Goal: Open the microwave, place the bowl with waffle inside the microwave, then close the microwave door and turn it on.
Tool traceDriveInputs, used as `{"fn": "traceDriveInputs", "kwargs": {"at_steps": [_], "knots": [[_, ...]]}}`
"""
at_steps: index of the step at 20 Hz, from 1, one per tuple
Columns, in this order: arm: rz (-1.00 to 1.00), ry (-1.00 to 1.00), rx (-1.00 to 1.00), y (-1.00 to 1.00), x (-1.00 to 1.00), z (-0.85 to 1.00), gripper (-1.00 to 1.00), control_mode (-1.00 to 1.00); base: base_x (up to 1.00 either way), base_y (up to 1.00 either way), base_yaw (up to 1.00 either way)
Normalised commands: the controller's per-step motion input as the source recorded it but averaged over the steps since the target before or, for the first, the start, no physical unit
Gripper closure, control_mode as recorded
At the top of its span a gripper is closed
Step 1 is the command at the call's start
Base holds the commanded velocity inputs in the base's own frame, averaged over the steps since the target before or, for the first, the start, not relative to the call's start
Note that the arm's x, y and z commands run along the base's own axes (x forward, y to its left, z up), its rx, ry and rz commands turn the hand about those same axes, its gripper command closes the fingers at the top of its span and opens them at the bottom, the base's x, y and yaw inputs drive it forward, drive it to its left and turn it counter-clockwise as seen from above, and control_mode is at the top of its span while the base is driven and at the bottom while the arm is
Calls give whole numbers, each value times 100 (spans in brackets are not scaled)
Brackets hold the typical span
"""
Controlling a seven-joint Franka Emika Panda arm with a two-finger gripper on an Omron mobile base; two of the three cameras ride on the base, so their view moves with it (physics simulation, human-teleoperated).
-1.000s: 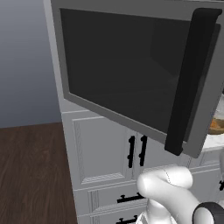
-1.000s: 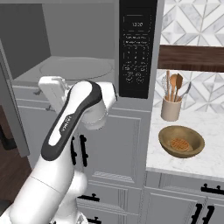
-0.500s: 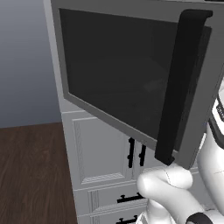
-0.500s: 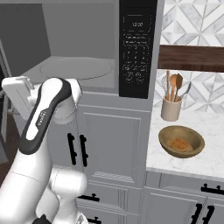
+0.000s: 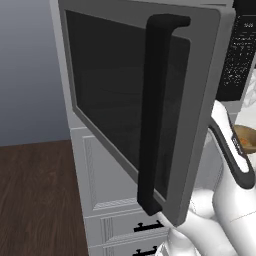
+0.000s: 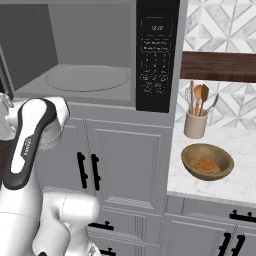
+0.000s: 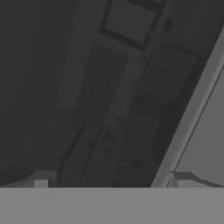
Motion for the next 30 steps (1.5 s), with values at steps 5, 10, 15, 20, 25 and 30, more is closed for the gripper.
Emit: {"fn": "traceDriveInputs", "kwargs": {"at_steps": [5,10,15,20,25,30], "knots": [[-5,0,-1,8,0,0,-100,-100,0,0,0],[-15,0,0,-92,-34,0,-100,-100,0,0,0],[-28,0,0,-100,-44,-2,-100,-100,0,0,0],[-39,0,0,-100,-11,0,-100,-100,0,0,0],[-45,0,-1,-100,0,0,-100,-100,0,0,0],[-44,1,-8,-100,0,-1,-100,-100,0,0,0]]}}
